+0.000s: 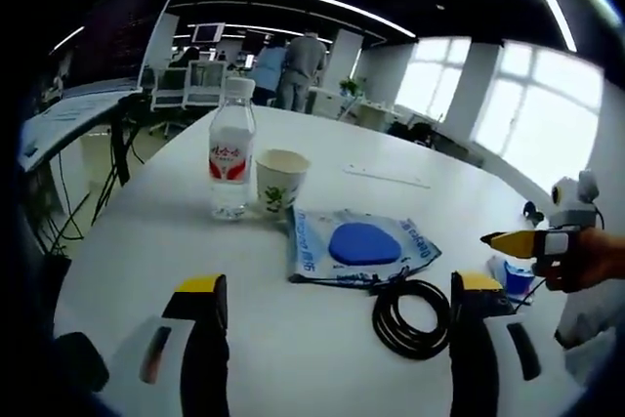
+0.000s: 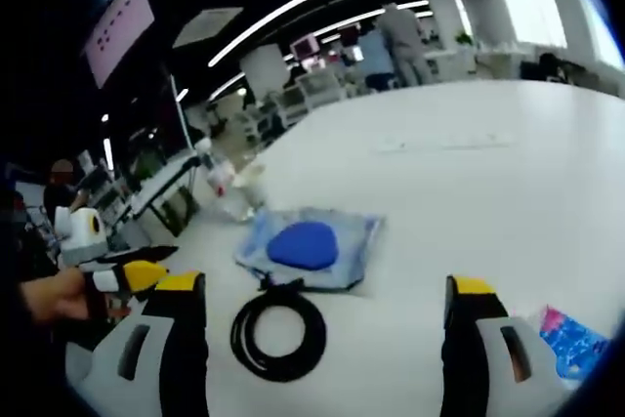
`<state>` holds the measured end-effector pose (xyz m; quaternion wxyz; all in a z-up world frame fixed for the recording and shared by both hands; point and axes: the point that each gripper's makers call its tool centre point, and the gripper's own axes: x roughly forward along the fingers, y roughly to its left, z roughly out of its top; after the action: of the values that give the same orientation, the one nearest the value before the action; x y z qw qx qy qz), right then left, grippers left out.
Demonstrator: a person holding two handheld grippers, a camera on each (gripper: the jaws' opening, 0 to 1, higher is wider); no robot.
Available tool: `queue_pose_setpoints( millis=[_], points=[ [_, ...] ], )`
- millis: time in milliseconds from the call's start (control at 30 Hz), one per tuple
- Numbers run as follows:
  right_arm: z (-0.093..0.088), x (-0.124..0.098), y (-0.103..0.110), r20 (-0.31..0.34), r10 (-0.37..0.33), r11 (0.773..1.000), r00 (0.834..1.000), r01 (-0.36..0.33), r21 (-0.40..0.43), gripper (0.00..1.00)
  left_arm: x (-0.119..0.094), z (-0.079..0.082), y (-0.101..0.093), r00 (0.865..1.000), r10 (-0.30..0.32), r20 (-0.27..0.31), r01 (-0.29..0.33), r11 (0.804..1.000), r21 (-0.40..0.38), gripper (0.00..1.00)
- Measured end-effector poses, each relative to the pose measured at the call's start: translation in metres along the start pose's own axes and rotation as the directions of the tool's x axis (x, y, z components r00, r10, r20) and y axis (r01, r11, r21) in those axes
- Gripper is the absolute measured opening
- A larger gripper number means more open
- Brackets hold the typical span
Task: Arrange the tabletop items into an orderly group along one side of the table until the central work area is clear of visible clutter.
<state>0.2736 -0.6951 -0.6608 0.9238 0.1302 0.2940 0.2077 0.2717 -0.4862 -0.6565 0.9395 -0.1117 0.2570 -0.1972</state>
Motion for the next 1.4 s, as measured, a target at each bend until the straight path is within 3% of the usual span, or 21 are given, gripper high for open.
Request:
queue_pose_setpoints(
  millis=[600, 1133, 1400],
  points=[
    [0.005, 0.012, -0.020, -0.013, -0.026, 0.999, 1.000, 0.027, 0.046, 1.00, 0.033, 0.001, -0.002, 0.999, -0.022, -0.026, 0.021, 1.000, -0.017, 0.97],
    [0.007, 0.032, -0.020, -0.017, -0.004, 0.995, 1.000, 0.006, 0.096, 0.99, 0.061, 0.005, -0.003, 0.999, -0.033, -0.040, 0.032, 0.999, -0.035, 0.93],
    [-0.001, 0.049, -0.020, -0.069, 0.000, 0.998, 0.998, 0.005, 0.070, 0.97, 0.078, 0.001, 0.003, 0.998, -0.034, -0.060, 0.031, 0.999, -0.043, 0.92]
  ],
)
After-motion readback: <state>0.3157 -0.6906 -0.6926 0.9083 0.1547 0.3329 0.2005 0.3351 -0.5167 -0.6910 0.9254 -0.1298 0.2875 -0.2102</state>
